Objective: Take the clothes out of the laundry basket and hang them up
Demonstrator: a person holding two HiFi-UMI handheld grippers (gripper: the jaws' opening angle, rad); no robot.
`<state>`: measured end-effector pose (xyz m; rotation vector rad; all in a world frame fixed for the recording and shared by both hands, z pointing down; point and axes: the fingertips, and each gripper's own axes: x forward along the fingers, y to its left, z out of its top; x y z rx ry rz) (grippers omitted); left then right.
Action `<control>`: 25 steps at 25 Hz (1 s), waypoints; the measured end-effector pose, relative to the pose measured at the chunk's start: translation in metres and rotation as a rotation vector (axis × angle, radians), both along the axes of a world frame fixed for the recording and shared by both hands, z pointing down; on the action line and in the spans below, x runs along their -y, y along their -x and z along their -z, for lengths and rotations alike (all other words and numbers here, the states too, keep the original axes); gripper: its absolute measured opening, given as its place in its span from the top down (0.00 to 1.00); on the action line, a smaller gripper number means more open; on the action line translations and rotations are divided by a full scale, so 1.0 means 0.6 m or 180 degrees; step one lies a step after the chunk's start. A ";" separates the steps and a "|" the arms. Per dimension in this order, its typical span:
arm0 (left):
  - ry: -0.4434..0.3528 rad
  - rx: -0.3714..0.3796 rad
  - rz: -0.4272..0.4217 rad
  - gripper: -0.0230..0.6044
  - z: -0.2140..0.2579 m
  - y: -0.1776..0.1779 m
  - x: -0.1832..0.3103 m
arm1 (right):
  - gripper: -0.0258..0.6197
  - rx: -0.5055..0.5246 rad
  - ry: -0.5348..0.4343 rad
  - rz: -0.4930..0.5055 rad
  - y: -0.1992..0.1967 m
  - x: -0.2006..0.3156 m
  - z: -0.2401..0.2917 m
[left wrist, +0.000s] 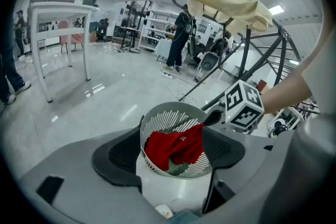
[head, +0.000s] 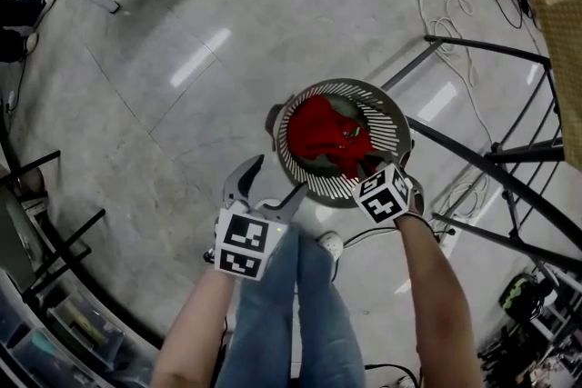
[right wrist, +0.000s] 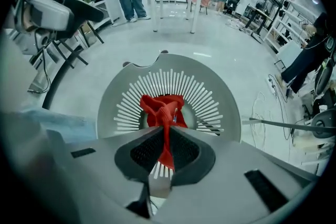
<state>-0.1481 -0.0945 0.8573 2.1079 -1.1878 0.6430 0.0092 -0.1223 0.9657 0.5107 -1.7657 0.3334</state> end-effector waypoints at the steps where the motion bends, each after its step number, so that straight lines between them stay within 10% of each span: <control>1: 0.0008 0.0017 -0.0023 0.39 0.000 -0.003 -0.002 | 0.91 0.0016 0.0001 0.0000 0.001 -0.001 0.008; 9: -0.0010 0.0199 -0.0193 0.54 0.016 -0.027 -0.013 | 0.92 0.0269 0.0002 -0.0230 0.007 0.001 0.090; 25: 0.0137 0.0346 -0.0509 0.54 0.110 -0.065 -0.060 | 0.92 0.0529 -0.0111 -0.0399 0.014 -0.017 0.320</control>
